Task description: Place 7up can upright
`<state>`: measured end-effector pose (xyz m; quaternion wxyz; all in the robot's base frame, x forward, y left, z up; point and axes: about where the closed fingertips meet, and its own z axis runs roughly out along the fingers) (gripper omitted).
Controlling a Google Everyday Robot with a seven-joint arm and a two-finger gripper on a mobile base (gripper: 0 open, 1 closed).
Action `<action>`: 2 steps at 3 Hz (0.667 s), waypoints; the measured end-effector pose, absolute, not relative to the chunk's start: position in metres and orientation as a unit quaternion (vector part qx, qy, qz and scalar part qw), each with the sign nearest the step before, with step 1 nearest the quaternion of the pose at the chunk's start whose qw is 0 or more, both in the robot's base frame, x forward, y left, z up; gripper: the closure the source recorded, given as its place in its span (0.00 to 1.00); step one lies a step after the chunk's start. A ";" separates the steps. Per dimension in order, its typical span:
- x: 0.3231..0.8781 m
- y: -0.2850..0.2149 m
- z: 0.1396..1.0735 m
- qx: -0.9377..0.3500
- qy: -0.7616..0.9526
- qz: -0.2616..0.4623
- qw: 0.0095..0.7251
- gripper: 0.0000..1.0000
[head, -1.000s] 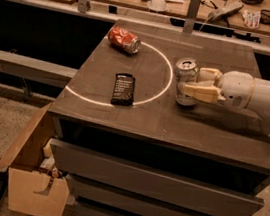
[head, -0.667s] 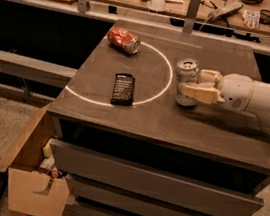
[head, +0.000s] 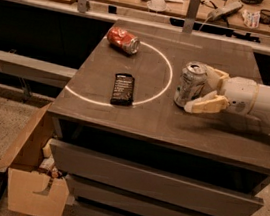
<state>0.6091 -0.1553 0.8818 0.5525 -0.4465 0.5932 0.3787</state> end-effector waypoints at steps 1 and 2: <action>0.598 -0.185 0.897 -0.455 0.617 0.334 0.548 0.00; 0.576 -0.234 0.919 -0.435 0.665 0.250 0.553 0.00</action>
Offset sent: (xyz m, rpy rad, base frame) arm -0.0647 -0.1611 0.0729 -0.3334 -0.0473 -0.4763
